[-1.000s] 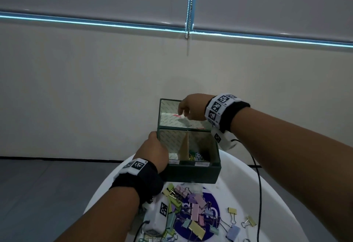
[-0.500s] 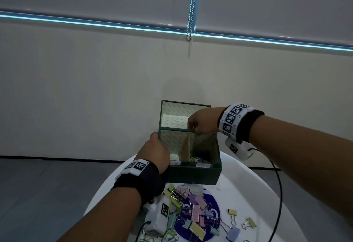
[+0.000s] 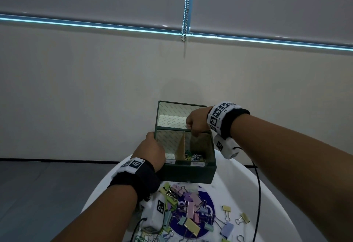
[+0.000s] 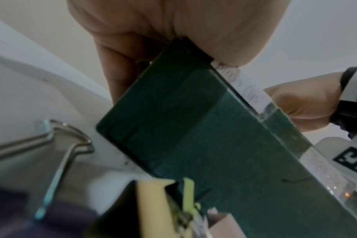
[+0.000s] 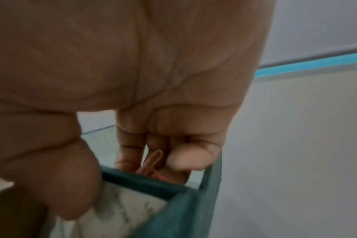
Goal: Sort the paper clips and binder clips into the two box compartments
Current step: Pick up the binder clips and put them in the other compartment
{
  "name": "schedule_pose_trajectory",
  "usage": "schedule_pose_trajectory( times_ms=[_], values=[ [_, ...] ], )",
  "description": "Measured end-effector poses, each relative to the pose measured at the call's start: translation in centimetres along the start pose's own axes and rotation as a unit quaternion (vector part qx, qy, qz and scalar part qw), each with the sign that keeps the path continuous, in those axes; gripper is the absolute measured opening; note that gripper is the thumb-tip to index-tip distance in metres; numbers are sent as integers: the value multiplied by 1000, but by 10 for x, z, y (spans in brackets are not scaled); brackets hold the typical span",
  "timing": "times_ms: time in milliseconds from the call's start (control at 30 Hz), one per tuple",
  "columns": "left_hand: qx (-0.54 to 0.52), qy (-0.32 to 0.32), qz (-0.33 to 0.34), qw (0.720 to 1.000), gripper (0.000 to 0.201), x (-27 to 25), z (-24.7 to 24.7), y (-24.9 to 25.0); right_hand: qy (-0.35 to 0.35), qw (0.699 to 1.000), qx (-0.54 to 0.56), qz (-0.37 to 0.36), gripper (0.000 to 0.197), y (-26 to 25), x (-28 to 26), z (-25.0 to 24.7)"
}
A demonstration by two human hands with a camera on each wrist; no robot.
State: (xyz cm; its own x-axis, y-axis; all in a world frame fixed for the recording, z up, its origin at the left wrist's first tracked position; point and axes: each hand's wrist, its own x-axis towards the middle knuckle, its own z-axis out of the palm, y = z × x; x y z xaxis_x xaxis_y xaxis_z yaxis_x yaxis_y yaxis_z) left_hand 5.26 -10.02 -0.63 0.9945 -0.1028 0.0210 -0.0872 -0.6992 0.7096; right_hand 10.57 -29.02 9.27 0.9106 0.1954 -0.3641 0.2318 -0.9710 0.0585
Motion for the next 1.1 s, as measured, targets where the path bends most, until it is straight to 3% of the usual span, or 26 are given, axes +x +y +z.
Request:
schedule_pose_trajectory(
  times_ms=[100,233,333,400,533,600,700,867,933,1033,1100],
  values=[
    [2,0,-1,1000,22,1,0,0,8,995,98,-25,11,10,-4,-5],
    [1,2,-4,1000,24,2,1,-2,81,972,219,-38,12,24,-24,-4],
    [0,2,-1,1000,23,3,1,-2,39,964,256,-50,6,17,-40,1],
    [1,0,1,1000,22,3,0,-3,15,969,244,-46,7,12,-47,3],
    [0,-2,-2,1000,22,3,0,-1,121,965,232,-21,12,15,-44,-1],
    [-3,-2,-2,1000,22,2,-1,-1,147,973,174,-25,16,13,-41,-4],
    [-5,0,-1,1000,21,2,-1,-1,128,989,58,-41,23,0,-37,-1],
    [3,4,2,1000,20,3,1,-2,147,983,87,-68,18,-5,-45,-2],
    [2,5,2,1000,20,4,1,-3,146,983,97,-51,24,-2,-46,-3],
    [-1,4,3,1000,21,4,2,-3,85,994,64,-34,44,-2,-43,2],
    [0,3,5,1000,21,3,1,-2,58,997,37,-35,44,-4,-39,10]
  ],
)
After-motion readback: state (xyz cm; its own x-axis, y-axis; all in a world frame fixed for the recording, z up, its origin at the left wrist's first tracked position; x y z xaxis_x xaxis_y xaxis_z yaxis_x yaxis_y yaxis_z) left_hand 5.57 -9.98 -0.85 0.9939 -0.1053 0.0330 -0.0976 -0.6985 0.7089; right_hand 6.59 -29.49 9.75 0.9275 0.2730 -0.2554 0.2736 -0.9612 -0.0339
